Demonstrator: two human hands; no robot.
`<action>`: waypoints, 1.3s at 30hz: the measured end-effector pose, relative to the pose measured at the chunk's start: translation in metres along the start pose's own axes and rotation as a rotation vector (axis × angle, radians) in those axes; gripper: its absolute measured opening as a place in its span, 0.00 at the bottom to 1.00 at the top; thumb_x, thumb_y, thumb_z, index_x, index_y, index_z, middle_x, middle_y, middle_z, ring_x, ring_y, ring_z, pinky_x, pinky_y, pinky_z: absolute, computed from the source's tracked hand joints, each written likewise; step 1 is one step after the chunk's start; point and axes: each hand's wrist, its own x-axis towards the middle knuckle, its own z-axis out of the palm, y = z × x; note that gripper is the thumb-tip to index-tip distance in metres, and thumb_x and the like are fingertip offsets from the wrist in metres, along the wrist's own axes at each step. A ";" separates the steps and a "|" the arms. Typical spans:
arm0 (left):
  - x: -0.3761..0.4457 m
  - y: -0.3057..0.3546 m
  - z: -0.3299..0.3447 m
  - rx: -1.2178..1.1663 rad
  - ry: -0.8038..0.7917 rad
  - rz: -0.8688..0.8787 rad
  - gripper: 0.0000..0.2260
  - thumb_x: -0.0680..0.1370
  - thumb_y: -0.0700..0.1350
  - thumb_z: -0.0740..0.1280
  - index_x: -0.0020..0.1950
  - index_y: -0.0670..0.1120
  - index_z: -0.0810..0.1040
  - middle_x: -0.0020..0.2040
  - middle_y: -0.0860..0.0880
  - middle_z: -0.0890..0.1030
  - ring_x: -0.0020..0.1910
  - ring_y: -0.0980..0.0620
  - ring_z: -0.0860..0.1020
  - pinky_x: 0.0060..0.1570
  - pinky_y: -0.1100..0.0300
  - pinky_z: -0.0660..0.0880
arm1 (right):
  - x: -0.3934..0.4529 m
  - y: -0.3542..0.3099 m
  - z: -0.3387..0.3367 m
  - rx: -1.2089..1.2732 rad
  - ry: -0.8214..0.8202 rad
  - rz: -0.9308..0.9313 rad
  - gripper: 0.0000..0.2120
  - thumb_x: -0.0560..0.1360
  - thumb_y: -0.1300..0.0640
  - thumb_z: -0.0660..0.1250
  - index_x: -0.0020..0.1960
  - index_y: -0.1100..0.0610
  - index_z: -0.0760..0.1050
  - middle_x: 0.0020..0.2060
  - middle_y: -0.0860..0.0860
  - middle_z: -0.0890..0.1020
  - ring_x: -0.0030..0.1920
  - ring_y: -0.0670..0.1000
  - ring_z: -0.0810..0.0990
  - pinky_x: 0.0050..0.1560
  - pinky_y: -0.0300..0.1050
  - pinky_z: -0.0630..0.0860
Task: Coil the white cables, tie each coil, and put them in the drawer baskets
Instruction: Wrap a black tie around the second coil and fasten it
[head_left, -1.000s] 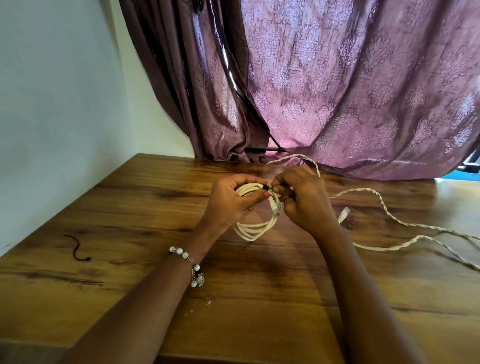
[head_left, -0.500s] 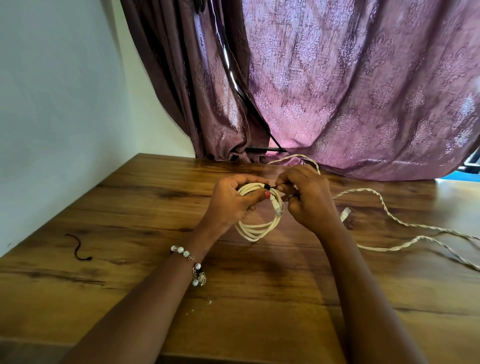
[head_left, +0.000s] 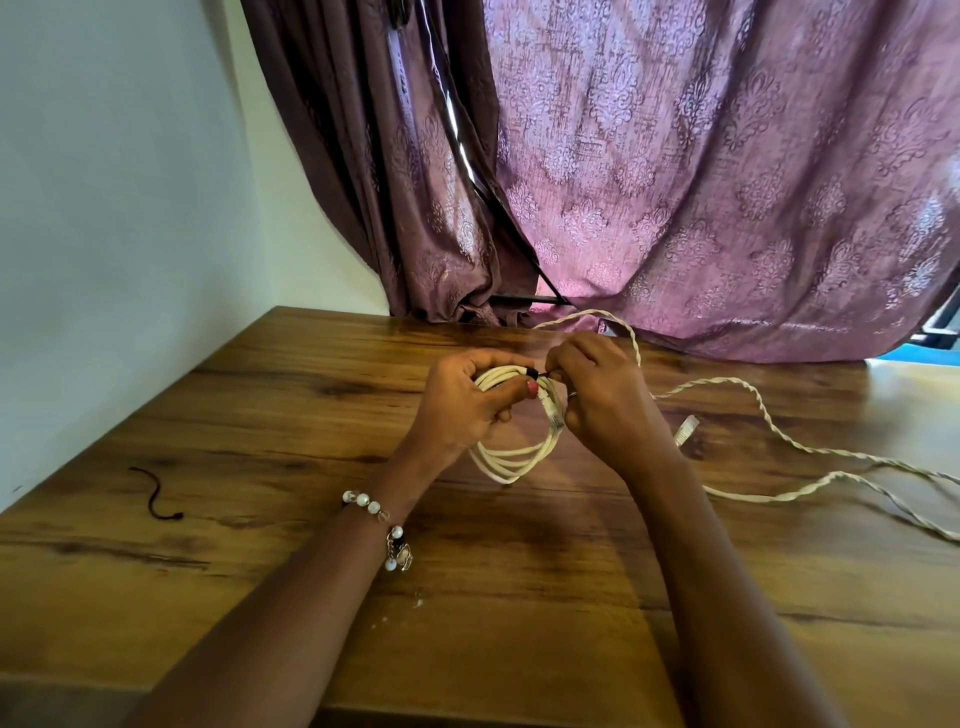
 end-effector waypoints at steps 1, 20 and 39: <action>0.000 0.000 0.000 -0.005 0.002 -0.008 0.09 0.70 0.36 0.74 0.50 0.41 0.82 0.35 0.41 0.80 0.23 0.57 0.71 0.25 0.65 0.70 | 0.000 -0.001 0.000 -0.002 -0.001 0.007 0.10 0.71 0.61 0.60 0.44 0.66 0.76 0.40 0.60 0.78 0.38 0.58 0.76 0.39 0.41 0.65; 0.000 0.001 0.000 0.003 -0.001 -0.006 0.09 0.71 0.36 0.73 0.50 0.42 0.82 0.37 0.34 0.80 0.23 0.56 0.71 0.26 0.62 0.70 | 0.000 -0.006 -0.005 0.162 0.082 0.075 0.16 0.71 0.56 0.56 0.43 0.67 0.77 0.38 0.58 0.79 0.37 0.47 0.70 0.38 0.33 0.63; 0.002 0.001 -0.001 0.040 0.000 0.023 0.10 0.71 0.35 0.73 0.52 0.38 0.82 0.39 0.30 0.80 0.23 0.56 0.70 0.25 0.63 0.69 | -0.001 -0.001 0.003 0.059 0.022 -0.018 0.09 0.73 0.59 0.61 0.44 0.65 0.76 0.40 0.59 0.78 0.35 0.57 0.75 0.30 0.48 0.72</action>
